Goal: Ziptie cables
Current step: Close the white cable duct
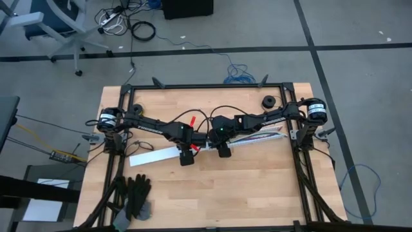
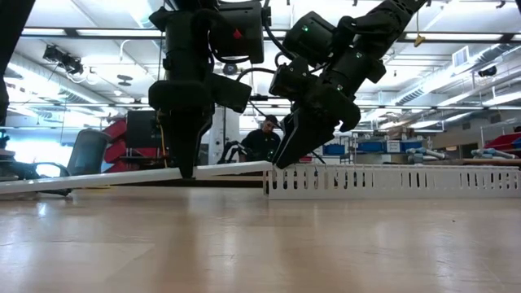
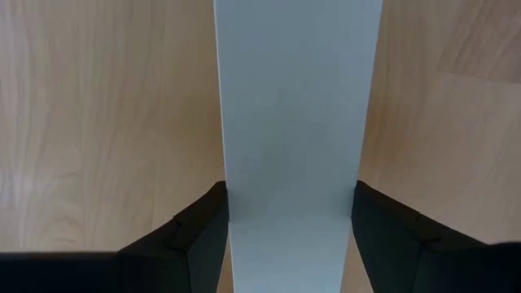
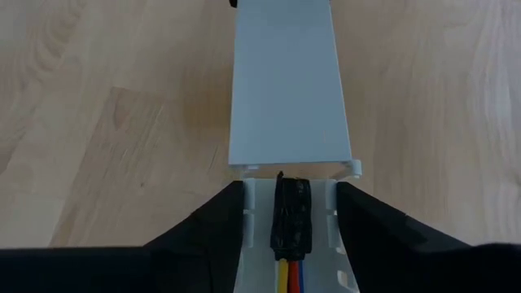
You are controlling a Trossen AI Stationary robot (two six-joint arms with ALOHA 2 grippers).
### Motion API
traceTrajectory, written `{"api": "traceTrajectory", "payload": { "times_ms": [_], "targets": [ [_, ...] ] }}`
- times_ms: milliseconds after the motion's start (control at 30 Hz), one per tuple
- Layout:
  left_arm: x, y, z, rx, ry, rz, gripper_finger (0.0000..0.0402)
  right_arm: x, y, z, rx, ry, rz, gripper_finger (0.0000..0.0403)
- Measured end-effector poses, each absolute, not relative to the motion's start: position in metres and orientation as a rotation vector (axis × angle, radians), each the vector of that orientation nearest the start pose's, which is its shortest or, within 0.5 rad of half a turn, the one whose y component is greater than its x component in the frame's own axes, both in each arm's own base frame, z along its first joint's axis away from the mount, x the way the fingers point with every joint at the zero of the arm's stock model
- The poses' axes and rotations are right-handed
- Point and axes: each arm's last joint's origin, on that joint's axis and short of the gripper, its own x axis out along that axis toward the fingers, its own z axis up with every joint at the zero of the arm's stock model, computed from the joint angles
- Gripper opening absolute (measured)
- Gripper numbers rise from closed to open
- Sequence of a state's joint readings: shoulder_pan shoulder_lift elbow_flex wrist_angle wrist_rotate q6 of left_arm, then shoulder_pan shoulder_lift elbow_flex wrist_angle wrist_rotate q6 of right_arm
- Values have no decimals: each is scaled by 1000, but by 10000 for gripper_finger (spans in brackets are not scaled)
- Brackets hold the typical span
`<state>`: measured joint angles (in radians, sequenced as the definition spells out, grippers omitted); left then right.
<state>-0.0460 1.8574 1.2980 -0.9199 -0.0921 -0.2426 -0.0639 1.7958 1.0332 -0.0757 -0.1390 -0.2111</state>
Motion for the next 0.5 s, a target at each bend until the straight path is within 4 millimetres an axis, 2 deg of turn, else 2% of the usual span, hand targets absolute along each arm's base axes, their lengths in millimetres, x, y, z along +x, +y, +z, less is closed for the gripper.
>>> {"api": "traceTrajectory", "payload": {
  "times_ms": [500],
  "targets": [
    [346, -12, 182, -29, 1433, 172, 209, 362, -19, 164, -113, 820, 161, 174]
  ]
}}
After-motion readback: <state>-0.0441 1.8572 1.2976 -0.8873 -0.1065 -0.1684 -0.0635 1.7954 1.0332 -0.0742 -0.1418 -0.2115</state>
